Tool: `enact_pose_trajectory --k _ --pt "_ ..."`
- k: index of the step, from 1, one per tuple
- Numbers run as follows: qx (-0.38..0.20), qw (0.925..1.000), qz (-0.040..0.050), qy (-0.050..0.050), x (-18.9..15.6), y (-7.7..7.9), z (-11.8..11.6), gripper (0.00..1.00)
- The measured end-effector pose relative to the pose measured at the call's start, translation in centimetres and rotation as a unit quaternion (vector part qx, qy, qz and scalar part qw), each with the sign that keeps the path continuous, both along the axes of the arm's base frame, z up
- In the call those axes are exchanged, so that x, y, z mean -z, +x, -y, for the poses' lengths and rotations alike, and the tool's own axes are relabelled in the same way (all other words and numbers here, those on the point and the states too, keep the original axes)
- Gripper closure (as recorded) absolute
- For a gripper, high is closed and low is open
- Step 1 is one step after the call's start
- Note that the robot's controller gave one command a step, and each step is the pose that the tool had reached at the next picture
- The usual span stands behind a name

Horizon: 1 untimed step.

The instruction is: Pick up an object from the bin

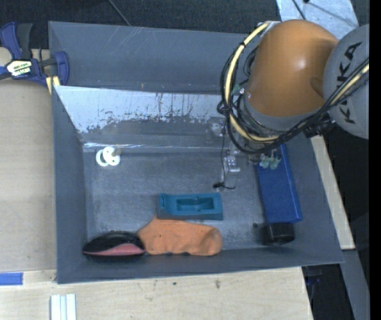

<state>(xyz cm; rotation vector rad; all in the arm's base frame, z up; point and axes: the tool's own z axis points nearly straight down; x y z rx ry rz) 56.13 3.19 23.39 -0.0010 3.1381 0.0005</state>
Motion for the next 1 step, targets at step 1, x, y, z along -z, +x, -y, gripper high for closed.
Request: enact_pose_trajectory --k 1 --pt "-0.002 1.0 0.0031 0.0 4.88 -1.52 0.18 0.0"
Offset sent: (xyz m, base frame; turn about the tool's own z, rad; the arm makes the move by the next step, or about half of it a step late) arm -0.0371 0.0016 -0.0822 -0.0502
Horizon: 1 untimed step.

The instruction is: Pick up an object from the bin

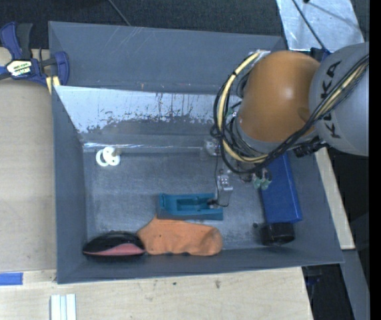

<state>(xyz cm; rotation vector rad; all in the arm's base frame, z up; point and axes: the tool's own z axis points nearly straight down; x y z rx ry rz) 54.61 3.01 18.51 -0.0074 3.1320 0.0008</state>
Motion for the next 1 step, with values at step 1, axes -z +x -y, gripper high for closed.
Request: enact_pose_trajectory --k 1 --pt "-0.024 0.9997 -0.0068 0.0 3.56 -2.34 -0.3 0.0"
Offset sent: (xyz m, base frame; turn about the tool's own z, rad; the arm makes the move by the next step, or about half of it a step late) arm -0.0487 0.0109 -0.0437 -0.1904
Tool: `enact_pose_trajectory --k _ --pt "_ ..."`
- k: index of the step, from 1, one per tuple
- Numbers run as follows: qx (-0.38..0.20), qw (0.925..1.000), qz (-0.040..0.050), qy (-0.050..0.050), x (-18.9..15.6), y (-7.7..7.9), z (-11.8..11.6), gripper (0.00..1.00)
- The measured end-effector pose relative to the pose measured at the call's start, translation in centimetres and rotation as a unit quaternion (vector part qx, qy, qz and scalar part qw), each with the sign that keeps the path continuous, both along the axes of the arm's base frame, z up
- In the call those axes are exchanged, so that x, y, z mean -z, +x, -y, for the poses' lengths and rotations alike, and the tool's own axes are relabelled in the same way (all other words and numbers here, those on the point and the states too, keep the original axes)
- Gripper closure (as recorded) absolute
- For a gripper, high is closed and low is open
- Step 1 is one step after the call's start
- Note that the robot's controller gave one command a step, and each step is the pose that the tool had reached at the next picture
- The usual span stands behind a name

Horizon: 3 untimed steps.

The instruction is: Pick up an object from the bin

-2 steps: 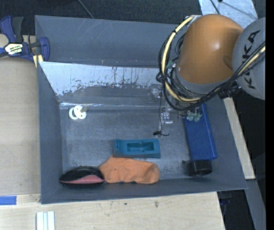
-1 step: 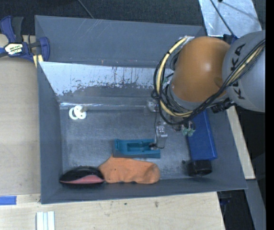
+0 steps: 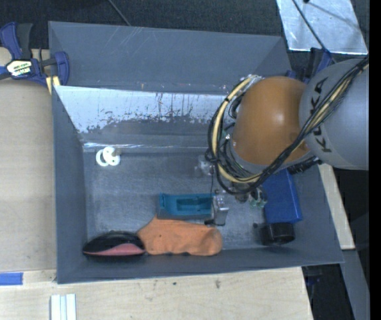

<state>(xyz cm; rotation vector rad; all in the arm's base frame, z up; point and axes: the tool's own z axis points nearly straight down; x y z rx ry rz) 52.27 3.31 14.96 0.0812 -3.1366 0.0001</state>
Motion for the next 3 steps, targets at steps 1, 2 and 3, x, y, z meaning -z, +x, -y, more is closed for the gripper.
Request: enact_pose_trajectory --k 1,2,3 --pt "-0.067 0.9978 0.0029 0.0 0.6 -1.9 -0.6 0.0" --pt "-0.014 0.9999 0.0041 0.0 3.3 -0.4 -0.9 0.0" --pt "-0.001 1.0 0.002 0.0 5.7 -0.1 -1.6 1.0"
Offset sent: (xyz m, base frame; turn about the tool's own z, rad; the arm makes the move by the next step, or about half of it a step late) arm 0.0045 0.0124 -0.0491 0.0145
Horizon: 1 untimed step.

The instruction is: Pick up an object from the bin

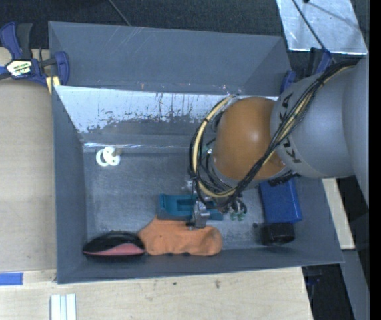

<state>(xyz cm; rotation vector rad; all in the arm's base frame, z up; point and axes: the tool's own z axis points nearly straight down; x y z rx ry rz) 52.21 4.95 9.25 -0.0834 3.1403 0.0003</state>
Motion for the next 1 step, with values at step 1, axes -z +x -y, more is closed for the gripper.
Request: enact_pose_trajectory --k 1 --pt "0.0 1.0 0.0 0.0 0.0 0.0 0.0 1.0"
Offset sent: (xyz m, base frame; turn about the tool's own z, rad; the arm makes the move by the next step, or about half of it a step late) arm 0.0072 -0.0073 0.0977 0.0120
